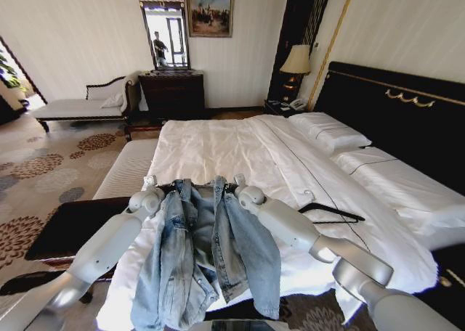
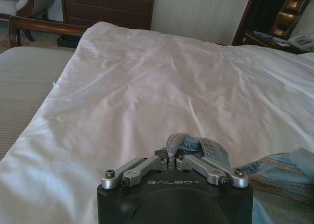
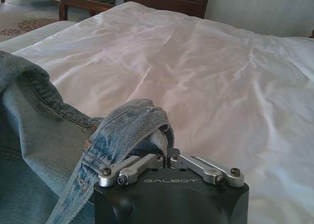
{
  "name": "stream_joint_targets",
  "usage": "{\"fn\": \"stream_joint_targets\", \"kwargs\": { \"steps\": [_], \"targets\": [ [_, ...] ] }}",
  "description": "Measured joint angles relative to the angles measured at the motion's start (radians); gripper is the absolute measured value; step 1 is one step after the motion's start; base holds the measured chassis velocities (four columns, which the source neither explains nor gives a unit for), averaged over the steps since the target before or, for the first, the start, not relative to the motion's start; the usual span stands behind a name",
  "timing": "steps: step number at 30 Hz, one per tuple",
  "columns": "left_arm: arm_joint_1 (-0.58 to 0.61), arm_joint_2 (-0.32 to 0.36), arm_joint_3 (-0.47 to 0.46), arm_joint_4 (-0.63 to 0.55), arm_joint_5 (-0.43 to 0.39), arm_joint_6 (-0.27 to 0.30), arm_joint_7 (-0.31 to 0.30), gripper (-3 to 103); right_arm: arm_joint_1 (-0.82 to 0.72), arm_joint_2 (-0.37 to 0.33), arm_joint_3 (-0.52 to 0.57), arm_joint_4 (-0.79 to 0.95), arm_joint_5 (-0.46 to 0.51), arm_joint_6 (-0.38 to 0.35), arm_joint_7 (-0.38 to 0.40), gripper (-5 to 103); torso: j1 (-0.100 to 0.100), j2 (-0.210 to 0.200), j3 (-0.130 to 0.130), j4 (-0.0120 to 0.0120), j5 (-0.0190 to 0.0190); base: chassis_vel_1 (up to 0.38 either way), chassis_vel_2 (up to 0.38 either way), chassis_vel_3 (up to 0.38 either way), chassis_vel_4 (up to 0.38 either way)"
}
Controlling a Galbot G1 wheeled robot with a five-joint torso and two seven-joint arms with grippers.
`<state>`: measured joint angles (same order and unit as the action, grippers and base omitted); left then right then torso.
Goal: Pick up the clothes from the bed and hang them on the clothes hanger.
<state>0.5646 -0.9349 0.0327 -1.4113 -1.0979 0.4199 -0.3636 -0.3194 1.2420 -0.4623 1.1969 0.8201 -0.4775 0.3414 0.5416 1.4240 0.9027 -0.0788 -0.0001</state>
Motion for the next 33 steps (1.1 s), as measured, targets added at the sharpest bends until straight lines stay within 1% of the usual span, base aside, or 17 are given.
{"fn": "stream_joint_targets", "kwargs": {
  "steps": [5, 13, 15, 17, 19, 20, 21, 22, 23, 24, 25, 26, 27, 29, 30, 32, 33],
  "targets": [
    [-0.077, -0.049, 0.034, 0.121, 0.025, -0.028, 0.012, 3, 0.026, 0.058, 0.008, -0.119, -0.032, 0.033, -0.008, 1, 0.0, 0.0, 0.0, 0.0002, -0.0001, 0.0, 0.0, 0.0, 0.0],
    [-0.125, -0.077, 0.053, 0.215, 0.039, -0.024, 0.024, 3, 0.045, 0.089, 0.01, -0.197, -0.065, 0.046, -0.015, -2, 0.0, 0.0, 0.0, 0.0001, 0.0, 0.0, 0.0, 0.0, 0.0],
    [-0.121, -0.077, 0.05, 0.212, 0.036, -0.015, 0.024, 3, 0.045, 0.088, 0.01, -0.197, -0.066, 0.046, -0.018, 3, 0.0, 0.0, 0.0, 0.0, 0.0003, 0.0, 0.0, 0.0, 0.0],
    [-0.096, -0.071, 0.034, 0.186, 0.03, 0.004, 0.024, 1, 0.041, 0.08, 0.01, -0.189, -0.07, 0.047, -0.02, 14, 0.0, 0.0, 0.0, 0.0, 0.0001, 0.0, 0.0, 0.0, 0.0],
    [-0.064, -0.058, 0.015, 0.146, 0.03, 0.01, 0.024, 11, 0.03, 0.068, 0.01, -0.166, -0.069, 0.047, -0.021, 19, 0.0, 0.0, 0.0, 0.0002, 0.0002, 0.0, 0.0, 0.0, 0.0],
    [-0.064, -0.058, 0.015, 0.146, 0.03, 0.01, 0.024, 11, 0.03, 0.068, 0.01, -0.166, -0.069, 0.047, -0.021, 19, 0.0, 0.0, 0.0, 0.0002, 0.0002, 0.0, 0.0, 0.0, 0.0],
    [-0.054, -0.053, 0.01, 0.131, 0.03, 0.01, 0.024, 11, 0.028, 0.063, 0.01, -0.158, -0.069, 0.047, -0.021, 25, 0.0, 0.0, 0.0, 0.0003, 0.0002, 0.0, 0.0, 0.0, 0.0],
    [-0.034, -0.04, 0.0, 0.105, 0.037, 0.009, 0.024, 22, 0.021, 0.049, 0.007, -0.137, -0.069, 0.047, -0.021, 30, 0.0, 0.0, 0.0, 0.0003, 0.0002, 0.0, 0.0, 0.0, 0.0],
    [-0.021, -0.033, -0.005, 0.089, 0.043, 0.008, 0.024, 22, 0.018, 0.041, 0.007, -0.126, -0.068, 0.047, -0.021, 35, 0.0, 0.0, 0.0, 0.0003, 0.0002, 0.0, 0.0, 0.0, 0.0],
    [-0.007, -0.025, -0.012, 0.067, 0.049, 0.005, 0.024, 33, 0.013, 0.031, 0.007, -0.11, -0.066, 0.047, -0.021, 41, 0.0, 0.0, 0.0, 0.0003, 0.0002, 0.0, 0.0, 0.0, 0.0],
    [-0.007, -0.025, -0.012, 0.067, 0.049, 0.005, 0.024, 33, 0.013, 0.031, 0.007, -0.11, -0.066, 0.047, -0.021, 41, 0.0, 0.0, 0.0, 0.0003, 0.0002, 0.0, 0.0, 0.0, 0.0],
    [0.004, -0.018, -0.019, 0.047, 0.051, 0.005, 0.024, 33, 0.009, 0.02, 0.01, -0.095, -0.064, 0.047, -0.02, 46, 0.0, 0.0, 0.0, 0.0003, 0.0002, 0.0, 0.0, 0.0, 0.0],
    [0.014, -0.01, -0.025, 0.028, 0.051, 0.005, 0.024, 43, 0.005, 0.01, 0.015, -0.082, -0.065, 0.048, -0.018, 51, 0.0, 0.0, 0.0, 0.0002, 0.0001, 0.0, 0.0, 0.0, 0.0],
    [0.025, -0.004, -0.032, 0.008, 0.051, 0.005, 0.024, 43, 0.001, -0.002, 0.019, -0.066, -0.064, 0.049, -0.015, 57, 0.0, 0.0, 0.0, 0.0001, 0.0003, 0.0, 0.0, 0.0, 0.0],
    [0.036, 0.002, -0.04, -0.011, 0.052, 0.005, 0.022, 49, -0.002, -0.014, 0.024, -0.052, -0.061, 0.05, -0.012, 57, 0.0, 0.0, 0.0, 0.0001, 0.0003, 0.0, 0.0, 0.0, 0.0],
    [0.07, 0.023, -0.069, -0.062, 0.054, 0.003, 0.018, 60, -0.015, -0.05, 0.039, -0.007, -0.049, 0.051, -0.007, 68, 0.0, 0.0, 0.0, 0.0, 0.0003, 0.0, 0.0, 0.0, 0.0],
    [0.07, 0.023, -0.069, -0.062, 0.054, 0.003, 0.018, 60, -0.015, -0.05, 0.039, -0.007, -0.049, 0.051, -0.007, 68, 0.0, 0.0, 0.0, 0.0, 0.0003, 0.0, 0.0, 0.0, 0.0]
  ]
}}
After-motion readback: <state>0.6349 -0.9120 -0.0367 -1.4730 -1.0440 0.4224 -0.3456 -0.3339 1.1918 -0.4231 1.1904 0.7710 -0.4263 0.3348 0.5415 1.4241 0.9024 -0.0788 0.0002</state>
